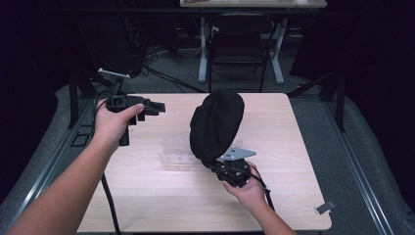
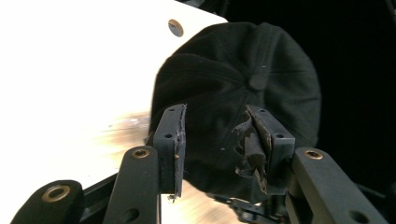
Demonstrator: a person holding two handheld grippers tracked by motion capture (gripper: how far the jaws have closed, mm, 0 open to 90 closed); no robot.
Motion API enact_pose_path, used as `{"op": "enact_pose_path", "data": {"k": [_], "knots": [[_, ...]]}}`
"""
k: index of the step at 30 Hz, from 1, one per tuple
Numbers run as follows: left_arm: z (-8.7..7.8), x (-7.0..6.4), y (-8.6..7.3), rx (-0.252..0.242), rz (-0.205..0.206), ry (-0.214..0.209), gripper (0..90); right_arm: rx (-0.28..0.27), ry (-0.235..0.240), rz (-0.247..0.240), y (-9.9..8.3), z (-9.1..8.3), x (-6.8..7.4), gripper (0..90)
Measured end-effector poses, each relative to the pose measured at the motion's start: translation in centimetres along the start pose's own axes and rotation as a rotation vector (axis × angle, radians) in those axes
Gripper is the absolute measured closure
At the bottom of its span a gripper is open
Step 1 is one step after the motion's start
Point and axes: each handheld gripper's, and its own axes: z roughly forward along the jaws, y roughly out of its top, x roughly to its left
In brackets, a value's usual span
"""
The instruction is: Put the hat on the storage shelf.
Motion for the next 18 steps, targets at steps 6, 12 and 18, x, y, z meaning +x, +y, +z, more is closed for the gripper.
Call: {"op": "enact_pose_path", "data": {"k": [6,12,18], "knots": [[-0.3,0.7,-0.6,-0.005,0.042,0.068,58.4,0.02,-0.023,-0.051,-0.2,-1.0,0.3,72.0],[0.1,1.5,-1.7,0.009,0.132,0.161,56.0,0.042,-0.057,-0.082,-1.0,-2.1,0.0,64.7],[0.7,2.9,-3.6,0.027,0.218,0.255,54.5,0.035,-0.093,-0.114,-2.6,-3.6,-0.6,54.4]]}}
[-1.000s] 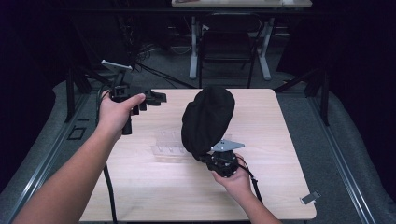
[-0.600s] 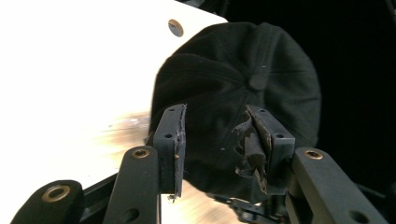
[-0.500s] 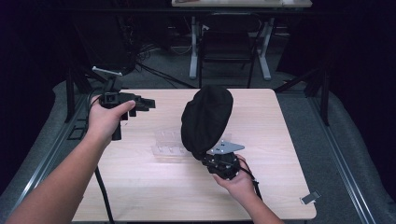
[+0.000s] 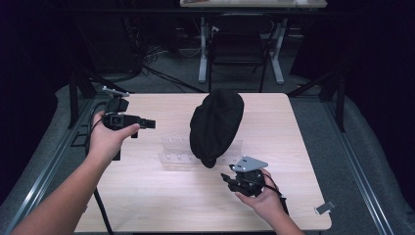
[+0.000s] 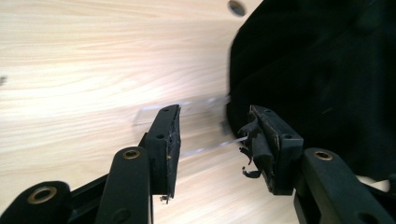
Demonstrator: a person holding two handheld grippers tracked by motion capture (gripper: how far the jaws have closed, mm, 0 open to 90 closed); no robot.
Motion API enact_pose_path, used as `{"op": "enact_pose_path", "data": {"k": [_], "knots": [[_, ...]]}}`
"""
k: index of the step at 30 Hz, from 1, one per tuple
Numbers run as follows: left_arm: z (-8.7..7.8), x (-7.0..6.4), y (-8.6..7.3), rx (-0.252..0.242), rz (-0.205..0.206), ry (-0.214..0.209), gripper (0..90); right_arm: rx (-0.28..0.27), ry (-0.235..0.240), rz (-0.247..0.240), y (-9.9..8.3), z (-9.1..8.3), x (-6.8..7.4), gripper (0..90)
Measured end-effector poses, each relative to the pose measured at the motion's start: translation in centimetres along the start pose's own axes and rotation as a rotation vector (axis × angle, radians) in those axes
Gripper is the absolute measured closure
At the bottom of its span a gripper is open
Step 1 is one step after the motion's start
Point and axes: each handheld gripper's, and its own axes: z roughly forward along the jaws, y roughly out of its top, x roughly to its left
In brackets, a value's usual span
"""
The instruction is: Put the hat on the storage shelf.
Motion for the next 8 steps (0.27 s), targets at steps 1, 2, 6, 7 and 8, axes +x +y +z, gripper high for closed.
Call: {"op": "enact_pose_path", "data": {"k": [1,2,6,7,8], "knots": [[0.2,0.2,-0.5,0.002,0.015,0.019,54.5,0.003,-0.01,-0.007,-0.4,-0.3,-0.2,53.1],[0.4,0.5,-0.9,0.009,0.034,0.037,54.1,-0.002,-0.018,-0.013,-0.8,-0.5,-0.4,51.1],[1.2,2.2,-2.9,0.027,0.075,0.094,53.4,-0.047,-0.08,-0.015,-2.2,-1.6,-1.7,44.4],[1.4,2.7,-3.5,0.026,0.065,0.093,53.5,-0.071,-0.114,-0.019,-2.5,-2.0,-2.1,43.5],[1.6,3.2,-4.0,0.027,0.057,0.085,53.4,-0.101,-0.141,-0.021,-2.6,-2.3,-2.7,41.8]]}}
